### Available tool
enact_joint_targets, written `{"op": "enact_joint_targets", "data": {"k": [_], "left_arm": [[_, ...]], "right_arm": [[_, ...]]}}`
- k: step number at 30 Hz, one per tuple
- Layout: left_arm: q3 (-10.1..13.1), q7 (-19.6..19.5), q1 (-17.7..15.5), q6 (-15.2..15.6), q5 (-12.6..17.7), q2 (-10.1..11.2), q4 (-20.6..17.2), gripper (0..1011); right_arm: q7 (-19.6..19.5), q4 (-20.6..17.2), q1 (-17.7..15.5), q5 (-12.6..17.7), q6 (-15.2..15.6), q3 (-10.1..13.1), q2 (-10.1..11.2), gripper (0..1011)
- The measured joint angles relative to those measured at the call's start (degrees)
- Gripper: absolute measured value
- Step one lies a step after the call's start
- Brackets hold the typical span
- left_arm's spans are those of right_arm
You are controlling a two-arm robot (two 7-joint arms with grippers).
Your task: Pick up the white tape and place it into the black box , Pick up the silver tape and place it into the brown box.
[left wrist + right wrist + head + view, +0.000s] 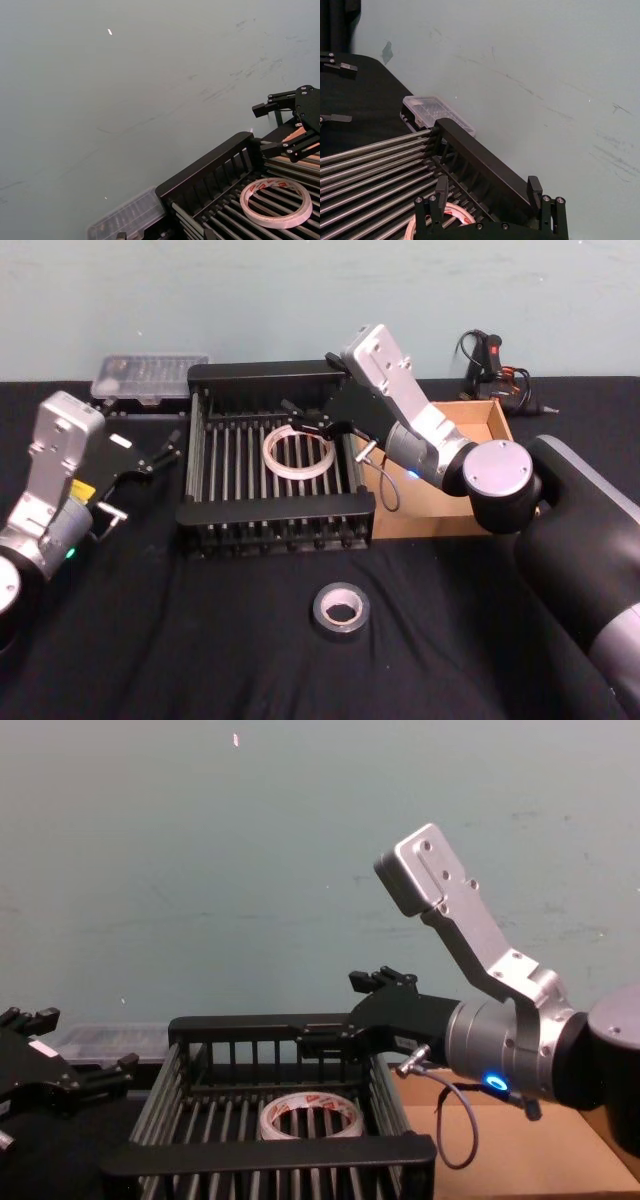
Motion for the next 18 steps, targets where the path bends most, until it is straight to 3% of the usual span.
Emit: {"op": "enact_joint_targets", "data": {"k": [10, 18], "left_arm": [[0.0, 0.0, 0.0, 0.0, 0.0, 0.0, 0.0, 1001], [0.0, 0.0, 0.0, 0.0, 0.0, 0.0, 0.0, 1001]], "right_arm": [[0.4, -0.2, -0.1, 0.1, 0.0, 0.2, 0.2, 1002], [2.9, -4.6, -2.3, 1.6, 0.7, 1.4, 2.4, 1002]]}}
